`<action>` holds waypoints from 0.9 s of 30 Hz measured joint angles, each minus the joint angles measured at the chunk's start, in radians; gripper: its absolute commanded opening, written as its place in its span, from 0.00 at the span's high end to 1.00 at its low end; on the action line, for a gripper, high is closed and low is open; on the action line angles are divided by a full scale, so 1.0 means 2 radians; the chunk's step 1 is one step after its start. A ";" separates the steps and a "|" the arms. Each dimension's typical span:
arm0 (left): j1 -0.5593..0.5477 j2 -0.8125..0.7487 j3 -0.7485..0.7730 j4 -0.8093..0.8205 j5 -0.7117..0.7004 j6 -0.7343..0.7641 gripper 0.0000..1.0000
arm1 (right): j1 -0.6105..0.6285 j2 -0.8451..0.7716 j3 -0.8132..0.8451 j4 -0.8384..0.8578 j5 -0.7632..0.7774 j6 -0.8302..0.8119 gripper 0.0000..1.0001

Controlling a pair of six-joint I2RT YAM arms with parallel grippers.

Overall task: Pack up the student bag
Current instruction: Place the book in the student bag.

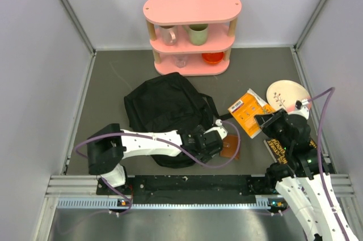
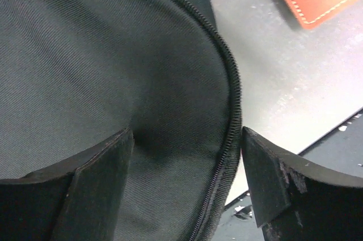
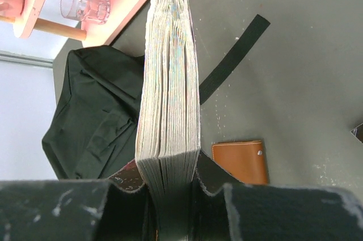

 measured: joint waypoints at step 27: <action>0.018 -0.101 0.040 -0.046 -0.129 -0.013 1.00 | 0.000 0.010 0.000 0.000 -0.025 0.000 1.00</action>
